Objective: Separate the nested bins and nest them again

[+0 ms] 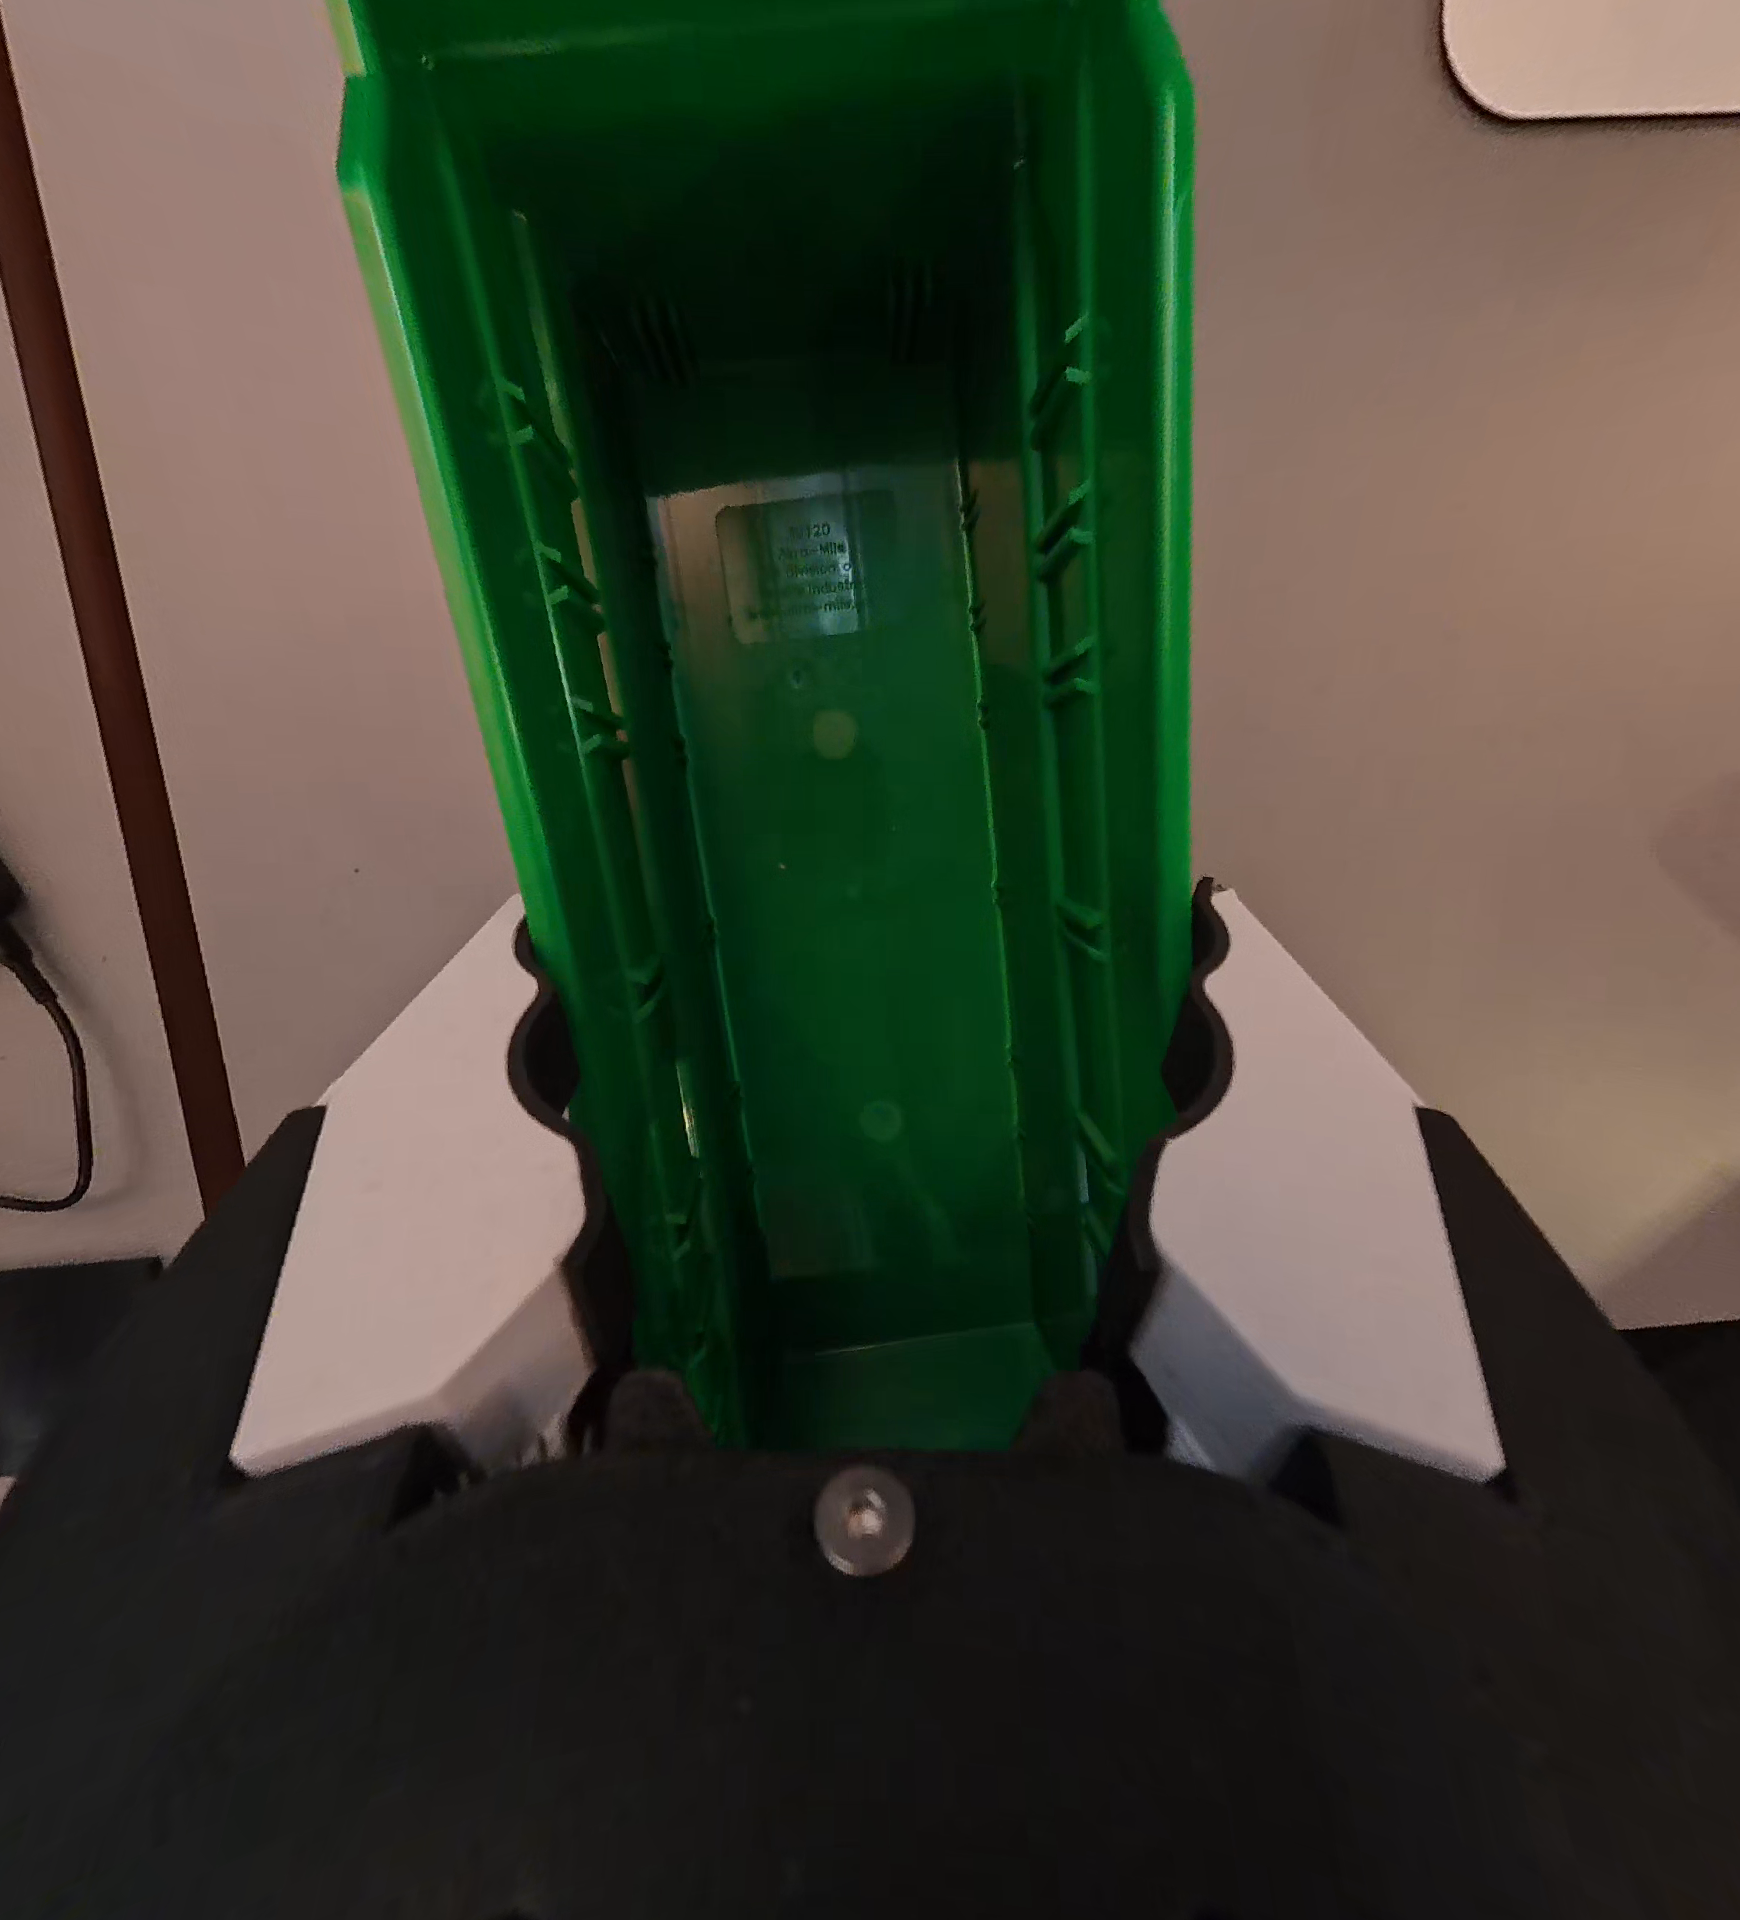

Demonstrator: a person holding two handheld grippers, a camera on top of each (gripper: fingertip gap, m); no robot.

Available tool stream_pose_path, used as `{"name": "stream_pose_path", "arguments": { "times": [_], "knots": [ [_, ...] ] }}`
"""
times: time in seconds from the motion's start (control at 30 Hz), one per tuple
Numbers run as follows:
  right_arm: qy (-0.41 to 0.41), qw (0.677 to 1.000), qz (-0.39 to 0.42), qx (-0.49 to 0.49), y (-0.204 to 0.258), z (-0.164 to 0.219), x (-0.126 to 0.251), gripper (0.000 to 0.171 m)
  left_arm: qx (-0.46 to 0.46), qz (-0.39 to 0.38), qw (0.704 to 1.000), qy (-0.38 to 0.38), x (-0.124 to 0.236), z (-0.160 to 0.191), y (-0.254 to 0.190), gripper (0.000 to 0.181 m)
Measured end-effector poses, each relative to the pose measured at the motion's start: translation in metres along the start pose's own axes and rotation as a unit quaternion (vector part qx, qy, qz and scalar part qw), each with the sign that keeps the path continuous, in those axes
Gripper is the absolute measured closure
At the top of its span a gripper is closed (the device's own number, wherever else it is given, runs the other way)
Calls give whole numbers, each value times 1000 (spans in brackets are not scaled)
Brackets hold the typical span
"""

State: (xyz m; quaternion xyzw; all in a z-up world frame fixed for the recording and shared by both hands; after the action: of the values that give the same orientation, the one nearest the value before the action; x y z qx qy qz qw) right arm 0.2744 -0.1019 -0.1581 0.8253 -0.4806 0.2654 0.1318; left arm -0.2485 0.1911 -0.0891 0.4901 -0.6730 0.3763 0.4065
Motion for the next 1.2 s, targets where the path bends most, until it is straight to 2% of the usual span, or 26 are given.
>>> {"name": "stream_pose_path", "arguments": {
  "times": [0.53,0.67,0.8,0.97,1.2],
  "knots": [
    [0,1000,2,5,2,-3,2,130,-4,3,1000,7,-8,0,0,53],
    [2,1000,5,6,1,-2,4,130,-9,14,1000,-27,0,-1,-1,44],
    [3,1000,4,6,1,-2,3,129,-29,18,997,-70,24,0,-3,40],
    [4,1000,4,8,2,-2,4,129,-37,42,990,-128,61,18,6,55],
    [4,1000,-3,19,9,-8,5,130,-6,109,973,-205,86,66,44,96]
  ]
}}
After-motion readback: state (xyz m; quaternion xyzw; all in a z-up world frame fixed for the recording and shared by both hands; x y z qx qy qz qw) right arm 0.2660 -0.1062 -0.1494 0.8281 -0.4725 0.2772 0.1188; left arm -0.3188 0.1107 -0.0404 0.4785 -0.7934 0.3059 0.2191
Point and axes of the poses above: each gripper's, where its closed fingertips meet, x back along the fingers, z out of its underside, y = z × x across the jaws, the point moved 6 cm from there along x, back along the fingers, and after that the axes turned 8 degrees about x, right-handed, at the moved point
